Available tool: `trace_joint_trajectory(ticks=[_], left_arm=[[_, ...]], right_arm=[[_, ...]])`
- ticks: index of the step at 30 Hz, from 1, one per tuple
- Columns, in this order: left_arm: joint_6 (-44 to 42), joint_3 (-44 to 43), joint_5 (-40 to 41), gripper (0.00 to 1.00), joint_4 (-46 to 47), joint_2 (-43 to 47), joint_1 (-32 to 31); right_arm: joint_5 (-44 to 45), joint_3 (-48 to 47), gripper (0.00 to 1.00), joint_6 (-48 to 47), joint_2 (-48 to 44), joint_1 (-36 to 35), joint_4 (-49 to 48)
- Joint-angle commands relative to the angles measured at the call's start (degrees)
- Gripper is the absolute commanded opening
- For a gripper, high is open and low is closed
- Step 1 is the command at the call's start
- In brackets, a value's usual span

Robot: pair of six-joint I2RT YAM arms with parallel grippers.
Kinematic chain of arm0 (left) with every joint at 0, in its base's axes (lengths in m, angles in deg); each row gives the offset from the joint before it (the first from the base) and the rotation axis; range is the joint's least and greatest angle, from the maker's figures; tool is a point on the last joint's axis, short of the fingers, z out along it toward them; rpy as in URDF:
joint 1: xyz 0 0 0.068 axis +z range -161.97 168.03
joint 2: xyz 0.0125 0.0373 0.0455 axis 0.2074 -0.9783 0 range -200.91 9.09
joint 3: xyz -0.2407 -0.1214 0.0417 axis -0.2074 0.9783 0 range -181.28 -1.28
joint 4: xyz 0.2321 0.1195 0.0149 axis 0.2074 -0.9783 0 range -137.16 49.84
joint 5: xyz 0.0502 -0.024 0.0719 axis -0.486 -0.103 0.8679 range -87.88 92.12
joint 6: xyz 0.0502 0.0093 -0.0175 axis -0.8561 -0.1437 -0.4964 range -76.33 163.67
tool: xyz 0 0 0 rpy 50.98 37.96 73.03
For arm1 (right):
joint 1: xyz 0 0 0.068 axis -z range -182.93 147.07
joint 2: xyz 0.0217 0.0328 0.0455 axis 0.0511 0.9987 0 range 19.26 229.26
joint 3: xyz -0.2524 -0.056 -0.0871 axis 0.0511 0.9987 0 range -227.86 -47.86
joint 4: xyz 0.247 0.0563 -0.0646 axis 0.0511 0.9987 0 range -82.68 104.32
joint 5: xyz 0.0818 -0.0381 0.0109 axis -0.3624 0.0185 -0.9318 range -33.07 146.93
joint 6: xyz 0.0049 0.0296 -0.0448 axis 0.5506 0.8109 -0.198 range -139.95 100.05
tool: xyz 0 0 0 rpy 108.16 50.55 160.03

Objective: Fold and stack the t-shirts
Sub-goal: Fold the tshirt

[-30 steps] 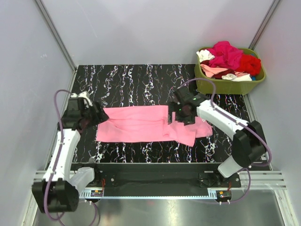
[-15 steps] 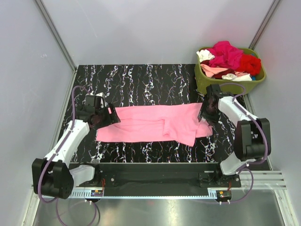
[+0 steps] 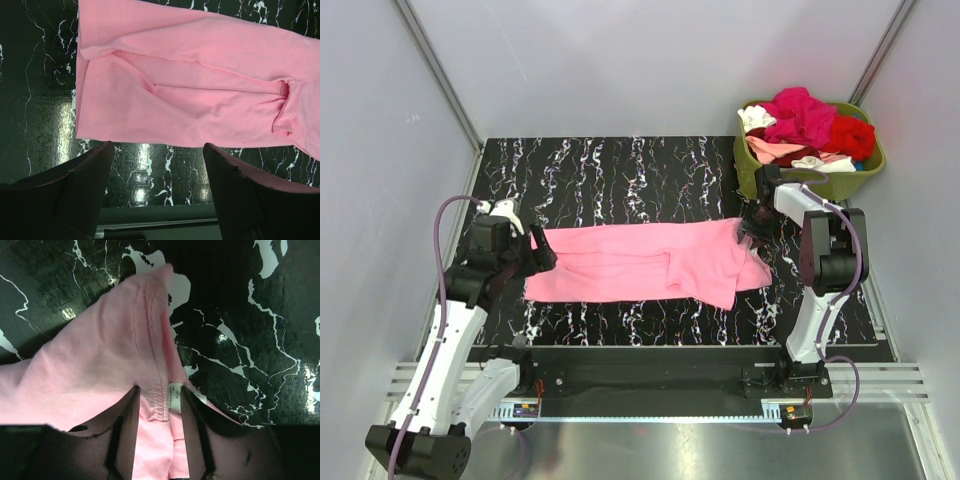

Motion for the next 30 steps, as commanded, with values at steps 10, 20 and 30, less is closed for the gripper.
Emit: trace_joint_trajectory(ticks=[10,20,30], left_arm=[[-0.7,0.8,1.4,0.79,3.6,0.5,-0.4],[-0.5,1.0,1.9,0.79,3.6,0.9,-0.4],[-0.4,1.2,2.4,0.78,3.8,0.7,-0.4]], right_arm=[[-0.9,-4.7,0.40,-1.5,0.7,0.7,-1.4],[-3.5,-6.3,0.40,-1.3,0.8,0.7,-0.8],[-4.6,-5.8,0.17,-1.3,0.8,0.7,-1.1]])
